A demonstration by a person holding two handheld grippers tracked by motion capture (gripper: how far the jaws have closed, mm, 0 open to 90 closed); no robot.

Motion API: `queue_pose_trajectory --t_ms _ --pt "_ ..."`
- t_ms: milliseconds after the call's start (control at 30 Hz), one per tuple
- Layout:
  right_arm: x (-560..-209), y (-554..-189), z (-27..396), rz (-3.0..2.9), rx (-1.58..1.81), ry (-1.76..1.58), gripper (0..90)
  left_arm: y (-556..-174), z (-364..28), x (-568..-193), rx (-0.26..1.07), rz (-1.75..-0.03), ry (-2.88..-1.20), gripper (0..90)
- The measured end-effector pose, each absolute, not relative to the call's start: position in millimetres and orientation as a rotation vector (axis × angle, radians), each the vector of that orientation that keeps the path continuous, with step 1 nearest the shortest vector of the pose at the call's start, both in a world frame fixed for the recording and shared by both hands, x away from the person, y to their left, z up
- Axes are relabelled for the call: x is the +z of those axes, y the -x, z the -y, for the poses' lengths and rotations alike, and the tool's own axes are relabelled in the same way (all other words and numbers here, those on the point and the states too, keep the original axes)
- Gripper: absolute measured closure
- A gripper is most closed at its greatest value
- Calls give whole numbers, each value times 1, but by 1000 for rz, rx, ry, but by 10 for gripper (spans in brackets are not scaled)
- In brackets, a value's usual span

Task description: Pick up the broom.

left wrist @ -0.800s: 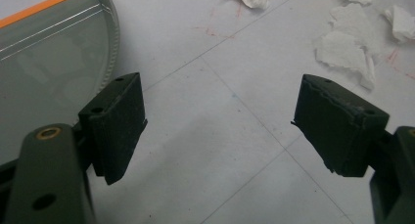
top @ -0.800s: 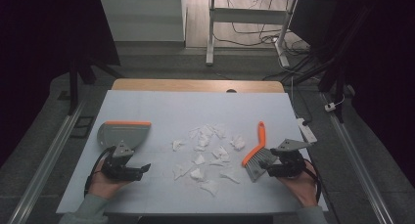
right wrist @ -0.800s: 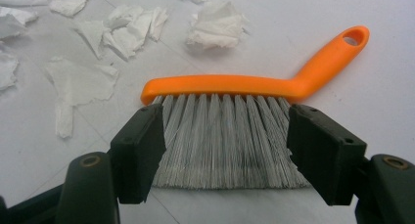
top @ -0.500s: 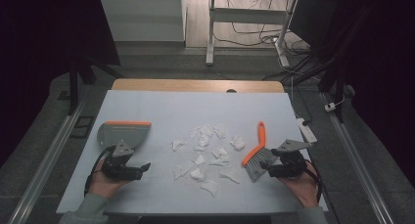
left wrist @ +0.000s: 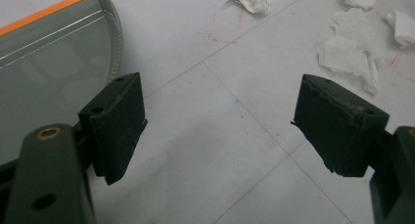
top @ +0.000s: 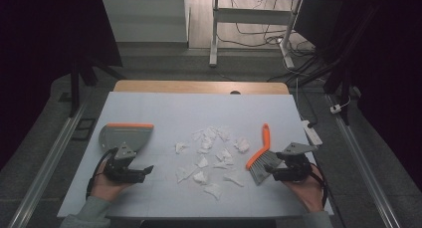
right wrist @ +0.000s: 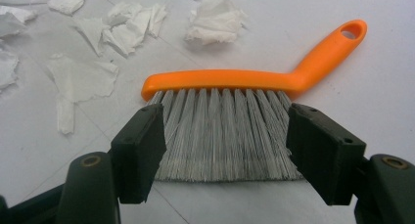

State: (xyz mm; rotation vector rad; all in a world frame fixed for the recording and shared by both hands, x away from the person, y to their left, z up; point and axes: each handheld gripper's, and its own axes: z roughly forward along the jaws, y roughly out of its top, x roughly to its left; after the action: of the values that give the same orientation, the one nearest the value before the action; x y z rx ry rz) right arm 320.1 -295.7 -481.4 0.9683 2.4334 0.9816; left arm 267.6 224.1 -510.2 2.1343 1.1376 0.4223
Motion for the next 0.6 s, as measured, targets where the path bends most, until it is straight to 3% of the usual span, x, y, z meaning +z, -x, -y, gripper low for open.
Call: queue_pose_trajectory --t_ms 600 --pt "-479 -315 289 -2390 937 -991 312 -270 -233 -509 440 -1155 -2081 204"
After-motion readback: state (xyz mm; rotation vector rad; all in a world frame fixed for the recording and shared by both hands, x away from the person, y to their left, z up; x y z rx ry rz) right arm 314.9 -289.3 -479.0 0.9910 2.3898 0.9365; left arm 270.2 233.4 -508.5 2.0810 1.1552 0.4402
